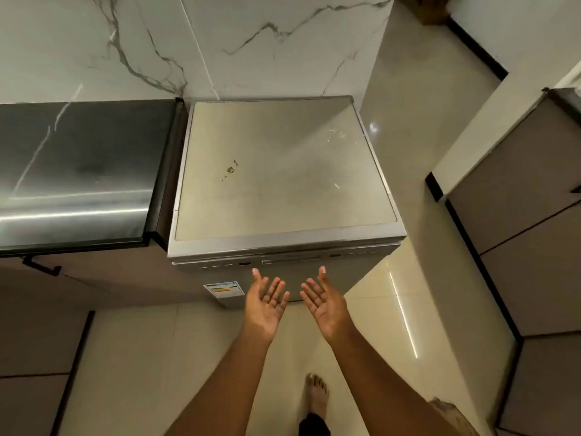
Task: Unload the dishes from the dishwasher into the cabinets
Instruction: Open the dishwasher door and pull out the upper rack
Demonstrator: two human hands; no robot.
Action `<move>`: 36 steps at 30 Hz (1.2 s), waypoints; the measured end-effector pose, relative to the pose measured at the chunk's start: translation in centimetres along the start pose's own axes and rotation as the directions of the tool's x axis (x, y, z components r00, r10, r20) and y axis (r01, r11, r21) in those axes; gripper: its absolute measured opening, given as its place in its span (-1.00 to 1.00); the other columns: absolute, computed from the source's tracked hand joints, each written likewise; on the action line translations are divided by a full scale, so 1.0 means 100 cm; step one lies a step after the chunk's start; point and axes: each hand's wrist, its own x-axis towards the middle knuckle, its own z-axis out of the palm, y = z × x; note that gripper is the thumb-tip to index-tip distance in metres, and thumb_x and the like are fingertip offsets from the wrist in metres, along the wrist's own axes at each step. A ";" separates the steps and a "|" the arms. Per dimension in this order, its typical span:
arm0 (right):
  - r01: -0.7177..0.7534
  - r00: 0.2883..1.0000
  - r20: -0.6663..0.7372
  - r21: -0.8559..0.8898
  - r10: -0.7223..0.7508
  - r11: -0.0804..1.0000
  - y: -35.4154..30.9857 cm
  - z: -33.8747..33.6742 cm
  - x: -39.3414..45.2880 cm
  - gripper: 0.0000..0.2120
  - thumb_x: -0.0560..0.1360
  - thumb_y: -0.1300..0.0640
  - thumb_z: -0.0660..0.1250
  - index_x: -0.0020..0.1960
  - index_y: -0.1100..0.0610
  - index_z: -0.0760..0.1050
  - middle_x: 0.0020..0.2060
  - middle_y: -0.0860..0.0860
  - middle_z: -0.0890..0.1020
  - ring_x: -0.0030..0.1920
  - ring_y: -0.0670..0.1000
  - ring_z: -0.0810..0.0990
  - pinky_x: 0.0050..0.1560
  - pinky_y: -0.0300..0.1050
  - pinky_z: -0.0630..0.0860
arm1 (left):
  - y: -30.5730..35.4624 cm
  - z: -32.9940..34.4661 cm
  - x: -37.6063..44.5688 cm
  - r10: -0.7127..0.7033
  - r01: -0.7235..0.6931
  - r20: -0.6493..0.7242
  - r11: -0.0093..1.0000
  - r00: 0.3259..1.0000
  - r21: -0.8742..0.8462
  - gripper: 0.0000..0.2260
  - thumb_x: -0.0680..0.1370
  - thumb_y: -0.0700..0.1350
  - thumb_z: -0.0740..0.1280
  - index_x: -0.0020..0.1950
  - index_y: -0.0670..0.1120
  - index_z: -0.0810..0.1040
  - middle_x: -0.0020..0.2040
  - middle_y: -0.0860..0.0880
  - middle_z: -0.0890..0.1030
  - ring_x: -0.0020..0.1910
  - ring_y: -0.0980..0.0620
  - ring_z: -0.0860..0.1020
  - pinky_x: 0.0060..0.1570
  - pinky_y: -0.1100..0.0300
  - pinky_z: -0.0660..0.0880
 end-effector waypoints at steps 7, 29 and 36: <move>-0.038 0.999 0.001 0.050 0.038 0.998 -0.013 0.022 0.058 -0.61 0.50 0.02 0.43 0.23 0.20 0.50 0.30 0.21 0.55 0.29 0.15 0.56 0.34 0.08 0.48 | 0.008 0.032 0.051 0.045 -0.045 -0.004 0.999 0.999 0.022 -0.43 0.37 0.18 0.44 0.26 -0.13 0.54 0.17 -0.11 0.61 0.21 -0.03 0.56 0.30 -0.03 0.45; 0.002 0.989 -0.151 -0.014 -0.004 1.000 0.039 -0.011 0.040 -0.50 0.43 -0.10 0.47 0.27 0.10 0.45 0.16 0.18 0.64 0.13 0.15 0.66 0.13 0.05 0.62 | -0.049 -0.012 0.038 0.031 -0.021 -0.070 0.990 0.997 0.143 -0.27 0.30 0.25 0.51 0.32 -0.14 0.50 0.15 -0.18 0.65 0.14 -0.12 0.63 0.18 -0.04 0.56; -0.084 0.966 -0.249 -0.075 0.063 0.994 0.060 -0.054 0.002 -0.47 0.48 0.04 0.49 0.34 0.23 0.42 0.18 0.17 0.59 0.18 0.15 0.59 -0.01 0.06 0.64 | -0.062 -0.083 0.001 0.038 0.088 -0.171 0.737 0.984 0.670 -0.56 0.49 0.22 0.39 0.04 -0.16 0.60 -0.12 -0.08 0.70 -0.13 0.00 0.69 -0.13 0.11 0.59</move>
